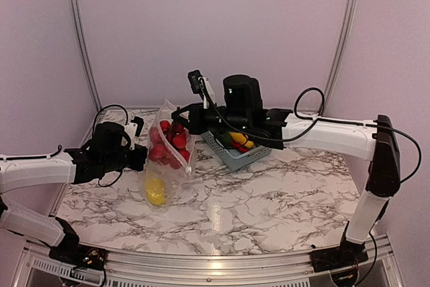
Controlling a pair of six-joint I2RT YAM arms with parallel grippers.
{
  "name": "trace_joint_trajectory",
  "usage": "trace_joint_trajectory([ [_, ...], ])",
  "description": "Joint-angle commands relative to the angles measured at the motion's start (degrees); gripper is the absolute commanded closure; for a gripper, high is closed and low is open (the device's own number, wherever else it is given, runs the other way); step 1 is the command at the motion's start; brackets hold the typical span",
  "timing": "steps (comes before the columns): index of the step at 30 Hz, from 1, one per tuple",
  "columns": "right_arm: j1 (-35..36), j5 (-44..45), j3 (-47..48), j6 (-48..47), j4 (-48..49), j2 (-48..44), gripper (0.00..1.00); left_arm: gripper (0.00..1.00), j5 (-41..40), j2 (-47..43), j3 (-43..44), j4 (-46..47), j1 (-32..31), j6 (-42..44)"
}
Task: Open the zip-top bag and remove the fake food
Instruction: Pick up the fake fruit from the zipper food storage bag.
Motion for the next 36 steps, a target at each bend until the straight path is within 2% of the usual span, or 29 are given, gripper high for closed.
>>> trace_joint_trajectory([
  [1, -1.6, -0.3, -2.1, 1.1, 4.3, -5.4, 1.00, 1.00, -1.8, 0.1, 0.6, -1.9, -0.1, 0.3],
  [6, -1.7, -2.2, -3.1, 1.4, 4.9, -5.8, 1.00, 1.00, -1.2, 0.1, 1.3, -1.8, -0.1, 0.4],
  [14, 1.3, -2.5, 2.0, 0.3, 3.3, -3.2, 1.00, 1.00, -0.5, 2.9, 4.6, -2.4, -0.6, 0.3],
  [25, 0.0, -0.4, 1.4, -0.8, 3.6, -8.6, 1.00, 1.00, -3.6, 5.9, 4.1, -5.2, -0.5, -2.0],
  [36, -1.5, 0.5, -1.9, -0.6, 5.8, -12.8, 1.00, 1.00, -3.0, 6.0, 3.6, -4.6, -0.4, -2.2],
])
